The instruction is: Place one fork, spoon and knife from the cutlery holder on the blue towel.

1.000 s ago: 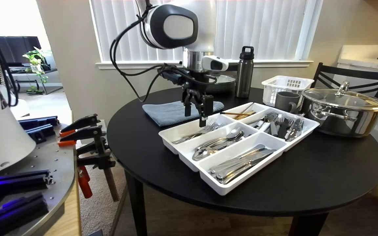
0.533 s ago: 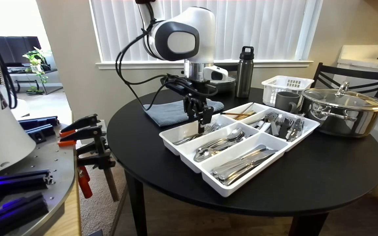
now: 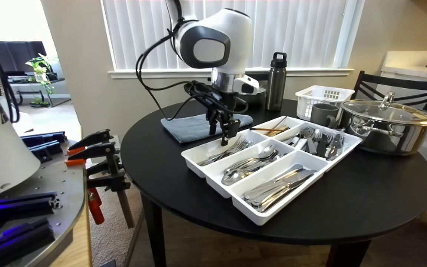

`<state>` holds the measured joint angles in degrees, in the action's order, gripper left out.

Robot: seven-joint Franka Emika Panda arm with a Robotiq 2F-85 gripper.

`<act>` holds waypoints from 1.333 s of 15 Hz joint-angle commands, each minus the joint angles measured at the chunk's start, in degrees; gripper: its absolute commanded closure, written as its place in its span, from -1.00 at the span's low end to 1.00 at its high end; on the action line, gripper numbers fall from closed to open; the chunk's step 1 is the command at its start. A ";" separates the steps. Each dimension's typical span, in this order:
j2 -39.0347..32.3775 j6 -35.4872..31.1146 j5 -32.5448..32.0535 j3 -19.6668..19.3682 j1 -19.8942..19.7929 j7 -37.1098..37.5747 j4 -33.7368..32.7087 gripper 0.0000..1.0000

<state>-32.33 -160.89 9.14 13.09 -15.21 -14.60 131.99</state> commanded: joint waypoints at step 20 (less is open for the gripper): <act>-0.27 6.91 -5.25 -12.47 7.95 3.47 -2.85 -0.15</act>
<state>-31.19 -154.74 6.14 2.30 -9.14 -14.13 130.30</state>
